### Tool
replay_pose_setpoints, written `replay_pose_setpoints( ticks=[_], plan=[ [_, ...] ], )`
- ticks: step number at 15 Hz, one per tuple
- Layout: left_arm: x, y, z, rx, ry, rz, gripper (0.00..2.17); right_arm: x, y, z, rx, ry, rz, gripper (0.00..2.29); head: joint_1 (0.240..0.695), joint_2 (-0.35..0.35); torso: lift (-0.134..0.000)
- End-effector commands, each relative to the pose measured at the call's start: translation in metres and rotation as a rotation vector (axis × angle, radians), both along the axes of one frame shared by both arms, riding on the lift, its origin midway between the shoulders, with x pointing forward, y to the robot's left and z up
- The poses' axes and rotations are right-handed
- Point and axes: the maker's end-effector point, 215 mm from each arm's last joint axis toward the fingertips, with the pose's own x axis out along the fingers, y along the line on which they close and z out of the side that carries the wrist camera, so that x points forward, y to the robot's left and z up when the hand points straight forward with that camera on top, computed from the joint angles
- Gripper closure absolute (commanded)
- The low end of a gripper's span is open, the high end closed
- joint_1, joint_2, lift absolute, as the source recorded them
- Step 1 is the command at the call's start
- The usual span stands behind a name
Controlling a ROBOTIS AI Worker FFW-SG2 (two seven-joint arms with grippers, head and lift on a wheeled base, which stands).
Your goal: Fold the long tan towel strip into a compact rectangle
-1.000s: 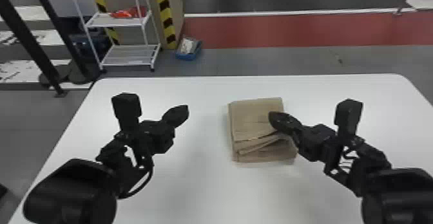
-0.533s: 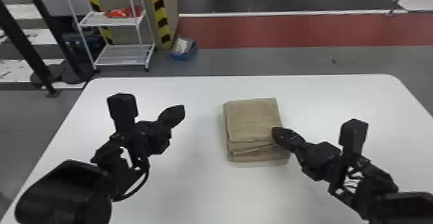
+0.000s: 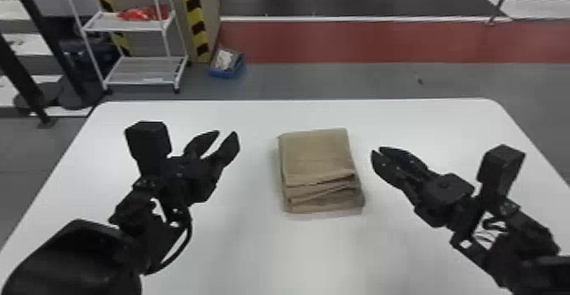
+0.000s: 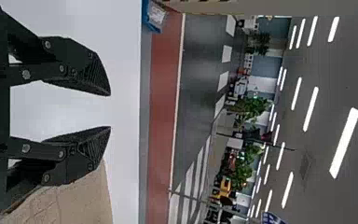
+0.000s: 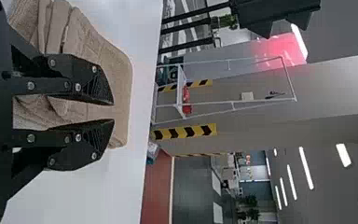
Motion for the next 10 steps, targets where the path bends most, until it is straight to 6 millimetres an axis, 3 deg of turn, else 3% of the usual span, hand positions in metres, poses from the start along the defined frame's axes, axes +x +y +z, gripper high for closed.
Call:
replay_pose_setpoints(
  ticks=[1,5,10],
  plan=[
    [-0.003,0.007,0.030,0.054,-0.122,0.076,0.07,0.007,-0.031,0.023,-0.042,-0.031,-0.046,0.00,0.695,-0.011,-0.128],
    [-0.023,0.018,0.062,0.146,-0.308,0.236,0.06,0.008,-0.088,0.051,-0.007,-0.084,-0.140,0.04,0.695,-0.054,-0.128],
    [-0.057,0.039,0.034,0.162,-0.288,0.283,0.05,-0.019,-0.113,0.042,0.096,-0.095,-0.259,0.04,0.695,-0.092,-0.128]
  ],
)
